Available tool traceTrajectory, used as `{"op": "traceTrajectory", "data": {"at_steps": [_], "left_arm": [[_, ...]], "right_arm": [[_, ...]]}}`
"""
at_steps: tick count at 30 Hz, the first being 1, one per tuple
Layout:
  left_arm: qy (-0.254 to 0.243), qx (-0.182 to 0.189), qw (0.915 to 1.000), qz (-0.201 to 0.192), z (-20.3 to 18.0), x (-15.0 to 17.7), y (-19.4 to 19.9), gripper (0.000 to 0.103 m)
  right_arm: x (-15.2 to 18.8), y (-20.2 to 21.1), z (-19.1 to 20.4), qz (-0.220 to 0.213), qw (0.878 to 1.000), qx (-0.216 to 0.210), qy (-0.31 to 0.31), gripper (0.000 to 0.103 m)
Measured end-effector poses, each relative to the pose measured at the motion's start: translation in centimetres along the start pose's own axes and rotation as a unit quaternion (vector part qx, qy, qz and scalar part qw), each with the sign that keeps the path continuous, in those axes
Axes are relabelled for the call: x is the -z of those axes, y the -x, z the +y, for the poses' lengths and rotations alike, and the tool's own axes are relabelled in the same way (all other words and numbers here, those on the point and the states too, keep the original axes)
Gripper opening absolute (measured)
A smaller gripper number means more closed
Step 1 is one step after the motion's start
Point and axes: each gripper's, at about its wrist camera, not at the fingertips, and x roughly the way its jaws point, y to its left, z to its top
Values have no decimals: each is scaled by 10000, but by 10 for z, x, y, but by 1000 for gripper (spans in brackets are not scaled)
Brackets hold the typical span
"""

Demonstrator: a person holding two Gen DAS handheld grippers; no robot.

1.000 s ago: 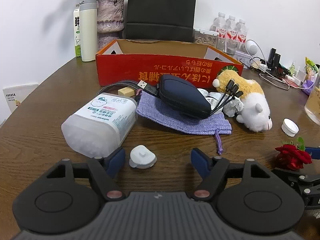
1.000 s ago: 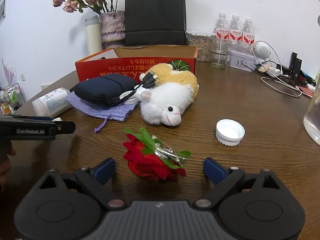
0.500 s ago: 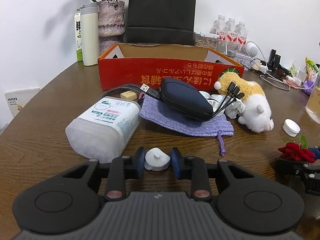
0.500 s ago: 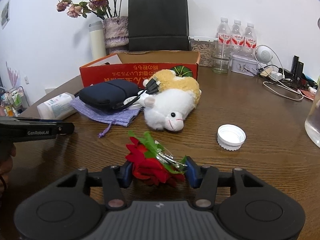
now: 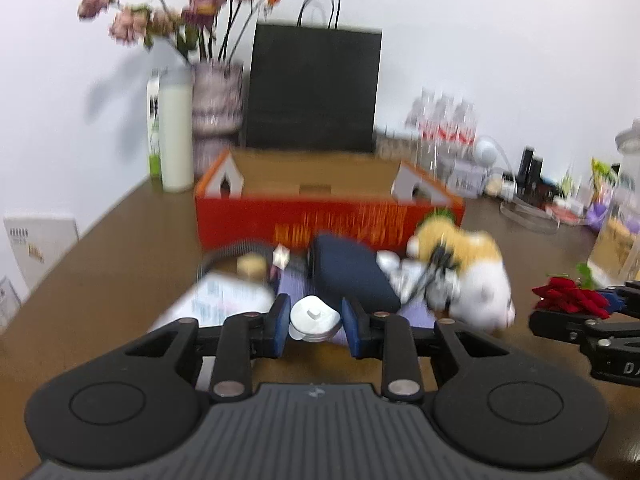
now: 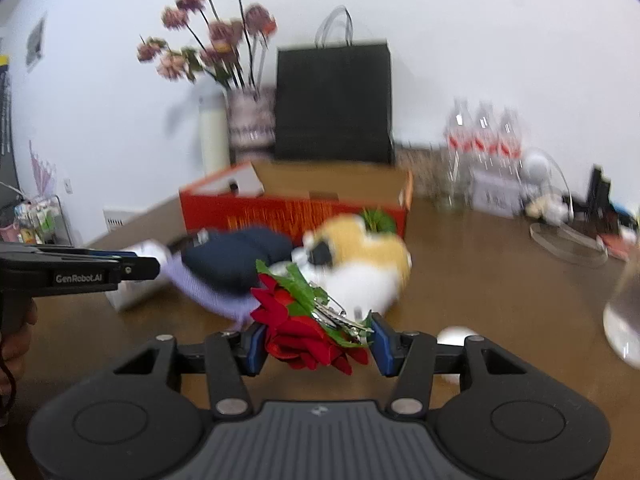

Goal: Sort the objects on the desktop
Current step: 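Carry both items into the cardboard box and open both tools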

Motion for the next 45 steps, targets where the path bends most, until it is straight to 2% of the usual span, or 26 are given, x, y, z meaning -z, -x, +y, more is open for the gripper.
{"op": "traceTrajectory", "data": {"at_steps": [9, 16, 19, 23, 30, 35, 39, 44, 45], "left_arm": [[183, 103, 9977, -638, 2, -74, -32, 29], [530, 111, 9956, -770, 11, -119, -83, 29], [582, -30, 9955, -753, 16, -132, -111, 29], [672, -198, 9960, -560, 25, -138, -150, 29], [773, -388, 9961, 154, 43, -133, -205, 29], [731, -387, 9950, 568, 42, -121, -221, 29], [752, -378, 9932, 808, 42, -115, -231, 29], [701, -416, 9931, 842, 41, -113, -231, 30], [679, -439, 9933, 820, 40, -113, -230, 33]], "right_arm": [[-72, -51, 1, -677, 9976, -56, 152, 50], [-119, -120, -8, -885, 9960, 58, -119, 50], [-132, -152, -14, -824, 9961, 57, -303, 50], [-141, -193, -20, -586, 9976, 93, -356, 50], [-128, -243, -25, 107, 9993, 148, -322, 50], [-117, -257, -22, 402, 9987, 151, -258, 50], [-115, -256, -21, 432, 9987, 136, -241, 50], [-116, -257, -22, 494, 9984, 127, -249, 51], [-116, -256, -22, 495, 9984, 129, -253, 56]]}}
